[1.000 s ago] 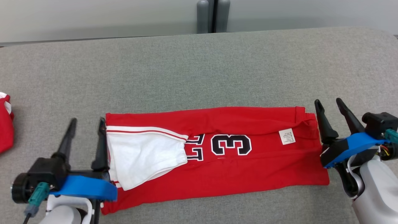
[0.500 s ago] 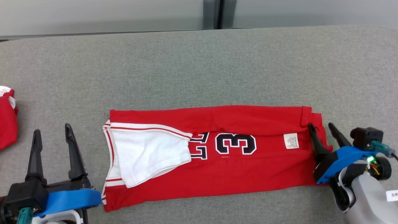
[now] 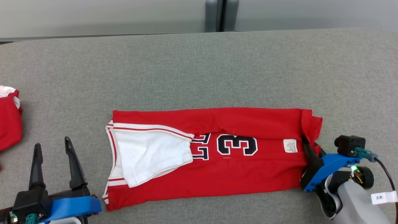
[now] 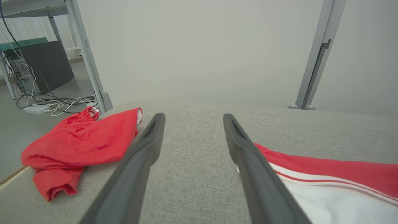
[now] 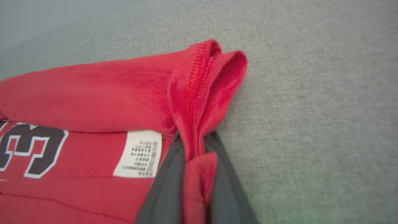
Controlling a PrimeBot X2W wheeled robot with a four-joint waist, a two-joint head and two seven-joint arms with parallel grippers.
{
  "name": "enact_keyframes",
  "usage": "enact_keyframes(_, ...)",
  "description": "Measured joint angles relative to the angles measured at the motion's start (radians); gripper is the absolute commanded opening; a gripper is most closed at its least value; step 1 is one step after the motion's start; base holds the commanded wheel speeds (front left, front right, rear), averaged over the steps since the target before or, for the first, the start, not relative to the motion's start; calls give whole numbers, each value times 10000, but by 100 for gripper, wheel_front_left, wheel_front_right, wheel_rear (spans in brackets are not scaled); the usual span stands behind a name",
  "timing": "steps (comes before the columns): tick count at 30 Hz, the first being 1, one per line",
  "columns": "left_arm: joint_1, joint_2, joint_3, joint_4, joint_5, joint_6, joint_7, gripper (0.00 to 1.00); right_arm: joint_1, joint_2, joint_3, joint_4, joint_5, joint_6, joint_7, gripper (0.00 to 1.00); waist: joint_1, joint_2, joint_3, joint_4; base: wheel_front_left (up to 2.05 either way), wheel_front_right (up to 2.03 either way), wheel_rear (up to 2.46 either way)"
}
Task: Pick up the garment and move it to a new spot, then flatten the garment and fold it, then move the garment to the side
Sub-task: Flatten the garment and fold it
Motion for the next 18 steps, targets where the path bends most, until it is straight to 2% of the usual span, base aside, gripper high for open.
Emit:
enact_keyframes(4,0,-148,199,188,305,-280,0,100,-1,-125,-13,15,224,12,-184,0,0,0,-98,-31,0,0,0)
enact_keyframes(9,0,-307,376,284,548,-462,0,100,-8,-713,-251,105,314,15,-270,0,0,0,-239,-85,0,0,0)
enact_keyframes(10,1,-343,443,318,633,-523,0,100,-8,-1085,-458,186,364,15,-276,0,1,0,-315,-116,0,0,0)
enact_keyframes(14,25,-382,660,359,802,-589,0,100,-7,-1745,-815,295,372,13,-167,0,0,0,-468,-214,0,0,0)
enact_keyframes(18,64,-426,788,376,888,-631,0,100,-9,-2057,-966,203,357,13,13,0,0,0,-574,-307,0,0,0)
